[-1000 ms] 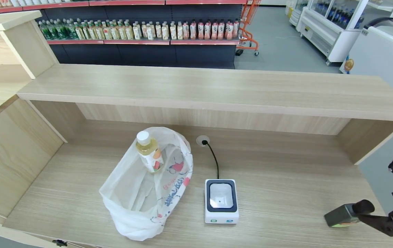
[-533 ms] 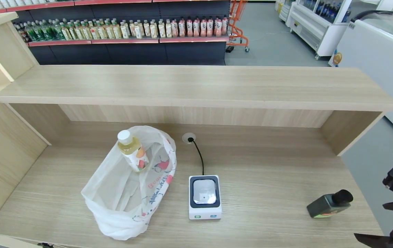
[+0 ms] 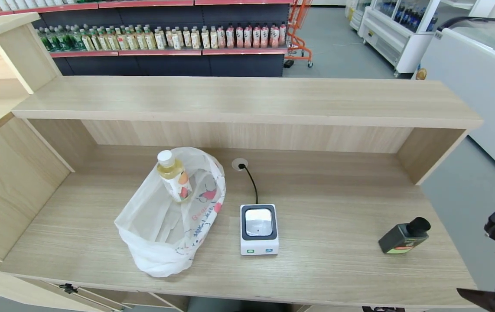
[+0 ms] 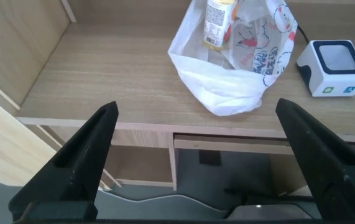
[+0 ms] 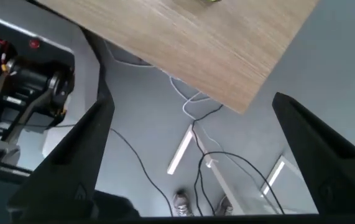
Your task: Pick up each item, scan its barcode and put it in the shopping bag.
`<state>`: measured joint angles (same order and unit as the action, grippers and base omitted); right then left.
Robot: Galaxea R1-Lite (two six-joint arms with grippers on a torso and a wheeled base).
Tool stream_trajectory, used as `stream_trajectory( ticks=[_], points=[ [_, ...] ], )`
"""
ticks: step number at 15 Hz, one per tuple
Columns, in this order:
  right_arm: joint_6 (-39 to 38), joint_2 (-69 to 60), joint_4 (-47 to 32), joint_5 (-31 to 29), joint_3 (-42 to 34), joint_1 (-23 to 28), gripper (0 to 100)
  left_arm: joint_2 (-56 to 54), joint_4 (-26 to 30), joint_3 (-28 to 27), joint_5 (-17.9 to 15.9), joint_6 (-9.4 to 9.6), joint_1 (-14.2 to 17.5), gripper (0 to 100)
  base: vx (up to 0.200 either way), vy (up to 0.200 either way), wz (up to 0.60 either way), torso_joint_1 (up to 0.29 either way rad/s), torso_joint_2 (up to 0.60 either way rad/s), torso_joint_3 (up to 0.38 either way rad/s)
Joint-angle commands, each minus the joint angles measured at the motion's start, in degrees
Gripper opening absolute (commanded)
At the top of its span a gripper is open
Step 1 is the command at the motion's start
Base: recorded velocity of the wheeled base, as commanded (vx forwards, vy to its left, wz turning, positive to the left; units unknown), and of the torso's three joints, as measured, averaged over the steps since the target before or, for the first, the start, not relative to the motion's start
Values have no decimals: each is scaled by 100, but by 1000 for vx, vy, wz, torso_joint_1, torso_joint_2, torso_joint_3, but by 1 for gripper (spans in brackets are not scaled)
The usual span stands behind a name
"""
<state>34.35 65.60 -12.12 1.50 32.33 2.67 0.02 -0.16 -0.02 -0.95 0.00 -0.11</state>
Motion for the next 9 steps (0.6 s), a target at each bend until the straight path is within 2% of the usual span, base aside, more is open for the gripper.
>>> stream_trajectory(
  ticks=[1, 2, 5, 9],
  points=[
    [54, 524, 377, 17, 10, 208, 100, 6, -2, 2, -2, 0, -7, 100, 0, 0, 0, 0, 0, 0],
    [63, 612, 394, 17, 54, 225, 100, 6, -2, 2, -2, 35, -7, 100, 0, 0, 0, 0, 0, 0],
    [379, 788, 386, -1, 37, 366, 100, 6, -2, 2, 7, 9, -7, 100, 0, -200, 0, 2, 1, 5],
    [986, 1087, 430, 8, 63, 770, 100, 6, -2, 2, 7, 0, -7, 100, 0, 0, 0, 0, 0, 0]
  ],
)
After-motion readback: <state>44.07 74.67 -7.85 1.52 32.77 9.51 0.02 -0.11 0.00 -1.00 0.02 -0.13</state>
